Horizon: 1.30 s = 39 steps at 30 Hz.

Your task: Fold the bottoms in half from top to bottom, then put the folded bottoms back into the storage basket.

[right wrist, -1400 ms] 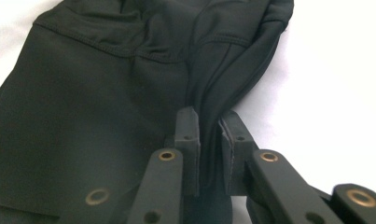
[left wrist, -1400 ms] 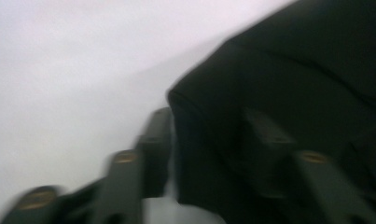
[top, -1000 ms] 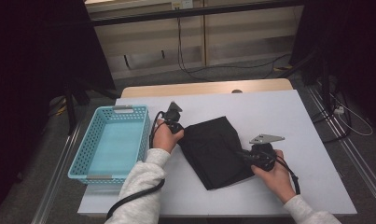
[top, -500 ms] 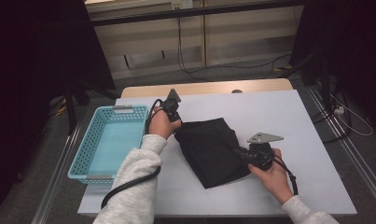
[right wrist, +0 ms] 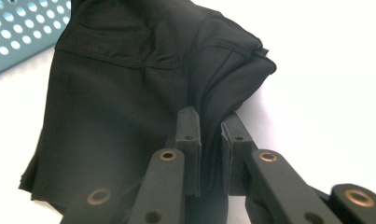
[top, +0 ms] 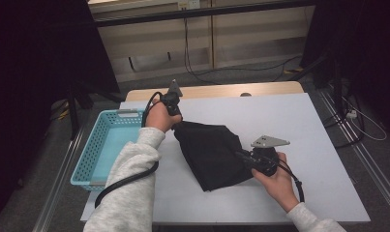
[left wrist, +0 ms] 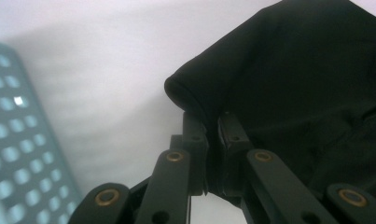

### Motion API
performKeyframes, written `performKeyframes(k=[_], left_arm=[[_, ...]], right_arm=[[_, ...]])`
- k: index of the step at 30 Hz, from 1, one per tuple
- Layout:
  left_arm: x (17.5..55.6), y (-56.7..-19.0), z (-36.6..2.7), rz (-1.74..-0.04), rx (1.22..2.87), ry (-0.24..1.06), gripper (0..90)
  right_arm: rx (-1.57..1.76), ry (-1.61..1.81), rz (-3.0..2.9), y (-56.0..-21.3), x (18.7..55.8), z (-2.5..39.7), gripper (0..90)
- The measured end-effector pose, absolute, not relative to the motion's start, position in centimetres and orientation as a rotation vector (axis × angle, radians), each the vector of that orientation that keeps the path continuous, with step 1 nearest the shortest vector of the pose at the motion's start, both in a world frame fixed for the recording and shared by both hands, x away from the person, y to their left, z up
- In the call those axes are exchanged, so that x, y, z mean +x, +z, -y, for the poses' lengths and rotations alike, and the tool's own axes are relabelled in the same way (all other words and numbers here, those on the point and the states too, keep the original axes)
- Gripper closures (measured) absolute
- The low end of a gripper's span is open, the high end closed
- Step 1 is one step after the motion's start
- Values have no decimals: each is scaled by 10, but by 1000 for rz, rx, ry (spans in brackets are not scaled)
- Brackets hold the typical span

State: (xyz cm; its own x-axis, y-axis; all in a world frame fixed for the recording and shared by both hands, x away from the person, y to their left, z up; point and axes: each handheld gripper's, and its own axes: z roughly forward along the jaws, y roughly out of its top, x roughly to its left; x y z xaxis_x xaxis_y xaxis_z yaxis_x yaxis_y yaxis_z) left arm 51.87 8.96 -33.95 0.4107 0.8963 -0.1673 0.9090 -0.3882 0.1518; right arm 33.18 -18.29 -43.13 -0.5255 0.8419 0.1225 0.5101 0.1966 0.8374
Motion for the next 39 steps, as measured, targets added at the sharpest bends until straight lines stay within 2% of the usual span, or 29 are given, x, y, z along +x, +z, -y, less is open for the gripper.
performKeyframes(k=[17, 39], left_arm=[[524, -291, -109, -1600, 2513, -57, 840], [522, -245, -141, -1631, 2474, 6, 841]], right_arm=[[1219, 1361, -2060, -414, 335, 161, 806], [1147, 1478, -2022, -392, 343, 132, 806]])
